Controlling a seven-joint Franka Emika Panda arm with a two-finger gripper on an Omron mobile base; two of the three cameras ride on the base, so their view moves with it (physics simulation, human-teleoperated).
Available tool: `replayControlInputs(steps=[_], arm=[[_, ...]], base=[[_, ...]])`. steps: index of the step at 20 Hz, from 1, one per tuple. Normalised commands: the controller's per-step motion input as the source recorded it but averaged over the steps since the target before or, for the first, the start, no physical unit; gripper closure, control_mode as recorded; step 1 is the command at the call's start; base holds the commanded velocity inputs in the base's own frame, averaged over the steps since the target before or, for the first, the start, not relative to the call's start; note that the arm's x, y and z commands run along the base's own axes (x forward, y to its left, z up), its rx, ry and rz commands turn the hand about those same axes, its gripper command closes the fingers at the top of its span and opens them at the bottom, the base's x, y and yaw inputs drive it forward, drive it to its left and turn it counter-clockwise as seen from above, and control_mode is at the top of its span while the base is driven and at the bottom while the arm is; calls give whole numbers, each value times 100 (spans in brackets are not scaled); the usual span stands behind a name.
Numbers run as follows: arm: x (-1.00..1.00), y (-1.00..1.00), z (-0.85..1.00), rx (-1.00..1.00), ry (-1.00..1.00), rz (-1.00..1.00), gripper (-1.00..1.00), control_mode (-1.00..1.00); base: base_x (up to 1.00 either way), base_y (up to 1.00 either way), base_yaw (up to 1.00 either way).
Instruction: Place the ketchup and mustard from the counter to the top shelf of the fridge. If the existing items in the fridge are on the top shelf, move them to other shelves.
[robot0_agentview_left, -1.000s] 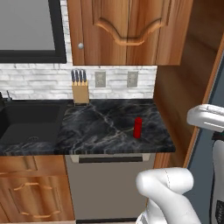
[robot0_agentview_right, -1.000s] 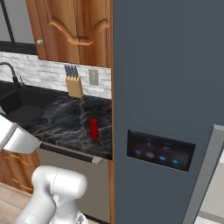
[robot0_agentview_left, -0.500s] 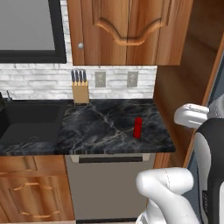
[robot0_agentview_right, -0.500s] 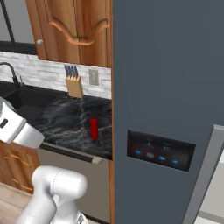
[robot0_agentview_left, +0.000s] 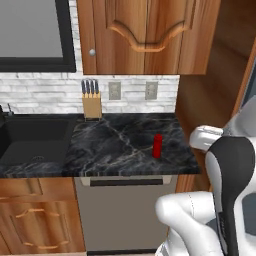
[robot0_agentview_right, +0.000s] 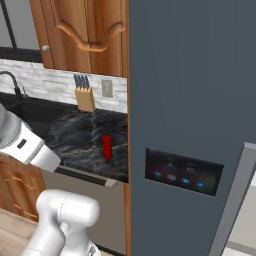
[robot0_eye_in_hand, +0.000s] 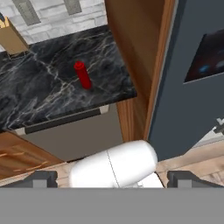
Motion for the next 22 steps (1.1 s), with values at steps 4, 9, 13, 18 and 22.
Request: replayControlInputs(steps=[4, 9, 13, 18, 22], arm=[[86, 2, -39, -1, 3, 0, -100, -100], [91, 12, -44, -4, 0, 0, -100, -100], [90, 20, -43, -4, 0, 0, -100, -100], [97, 17, -41, -2, 0, 0, -100, -100], [86, 6, -33, -1, 0, 1, -100, -100]], base=[[0, 0, 0], [0, 0, 0], [0, 0, 0], [0, 0, 0], [0, 0, 0]])
